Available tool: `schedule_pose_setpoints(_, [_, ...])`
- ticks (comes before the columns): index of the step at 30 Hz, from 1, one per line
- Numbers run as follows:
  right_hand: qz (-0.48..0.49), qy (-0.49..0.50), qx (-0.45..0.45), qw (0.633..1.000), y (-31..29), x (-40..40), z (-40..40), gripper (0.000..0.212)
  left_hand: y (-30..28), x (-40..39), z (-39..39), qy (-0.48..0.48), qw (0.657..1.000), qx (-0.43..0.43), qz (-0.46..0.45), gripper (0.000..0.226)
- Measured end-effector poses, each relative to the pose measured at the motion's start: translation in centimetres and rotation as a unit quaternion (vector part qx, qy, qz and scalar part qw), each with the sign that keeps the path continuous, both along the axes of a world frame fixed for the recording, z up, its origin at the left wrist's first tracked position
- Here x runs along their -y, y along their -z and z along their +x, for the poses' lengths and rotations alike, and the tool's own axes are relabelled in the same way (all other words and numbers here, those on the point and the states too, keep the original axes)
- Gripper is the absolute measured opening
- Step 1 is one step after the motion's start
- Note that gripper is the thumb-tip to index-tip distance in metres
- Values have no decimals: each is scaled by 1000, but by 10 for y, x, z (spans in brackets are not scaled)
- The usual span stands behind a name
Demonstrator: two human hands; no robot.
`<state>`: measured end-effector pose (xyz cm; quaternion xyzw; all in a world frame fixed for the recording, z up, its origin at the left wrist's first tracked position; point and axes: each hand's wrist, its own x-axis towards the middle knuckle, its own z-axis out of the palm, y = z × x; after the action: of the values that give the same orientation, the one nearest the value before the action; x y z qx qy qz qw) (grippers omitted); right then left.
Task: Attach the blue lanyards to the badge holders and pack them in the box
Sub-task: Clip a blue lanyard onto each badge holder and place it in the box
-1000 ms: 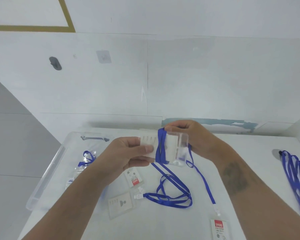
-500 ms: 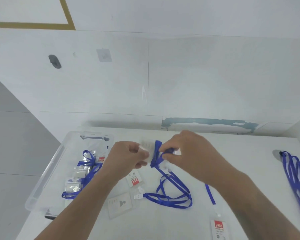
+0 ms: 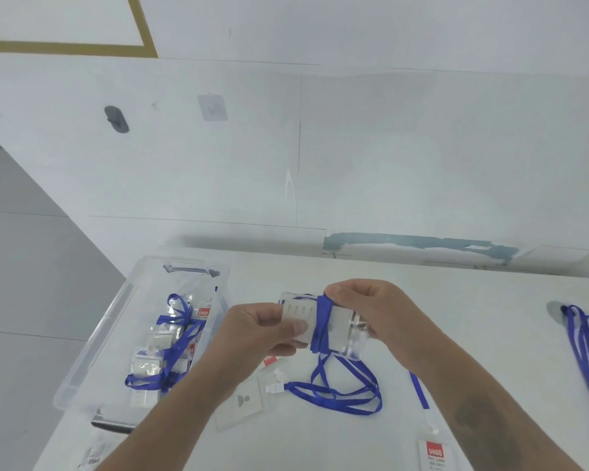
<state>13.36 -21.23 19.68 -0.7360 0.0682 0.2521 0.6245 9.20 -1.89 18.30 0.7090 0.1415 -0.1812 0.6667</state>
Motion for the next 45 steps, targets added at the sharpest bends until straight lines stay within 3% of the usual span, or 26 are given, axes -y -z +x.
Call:
schedule_pose_setpoints(4, [-109, 2, 154, 982, 3, -3, 0, 13, 4, 11, -4, 2, 997, -57, -53, 12])
schedule_pose_setpoints(7, [-169, -36, 184, 968, 3, 2, 4, 11, -1, 8, 7, 41, 997, -65, -4, 19])
schedule_pose_setpoints(10, [-207, -103, 213, 949, -6, 4, 10, 9, -12, 10, 17, 72, 995, -7, 65, 29])
schedule_pose_setpoints(15, [-226, -183, 224, 930, -21, 1, 22, 5, -23, 19, 28, 124, 986, 30, 107, 17])
schedule_pose_setpoints(20, [-184, -122, 217, 951, -18, 2, 27, 15, -21, 19, 32, 74, 994, 20, 73, 6])
schedule_pose_setpoints(23, [-122, 51, 215, 968, 3, 2, 18, 23, -14, 21, 34, -46, 998, 6, 40, 10])
schedule_pose_setpoints(26, [4, 161, 135, 978, 26, -7, 1, 30, -6, 22, 34, -147, 989, 3, 27, 6])
schedule_pose_setpoints(29, [95, 161, 51, 981, 40, -29, -14, 31, 4, 18, 31, -189, 981, 5, 50, 7])
schedule_pose_setpoints(32, [80, 140, 42, 986, 38, -49, -18, 20, 8, 6, 28, -186, 980, 4, 74, 11])
schedule_pose_setpoints(38, [98, 114, 15, 989, 25, -102, -21, 31, 10, -36, 20, -171, 976, -3, 138, 25])
schedule_pose_setpoints(45, [85, 74, 4, 994, 32, -187, -31, 35, 10, -126, 16, -213, 975, -63, 23, 22])
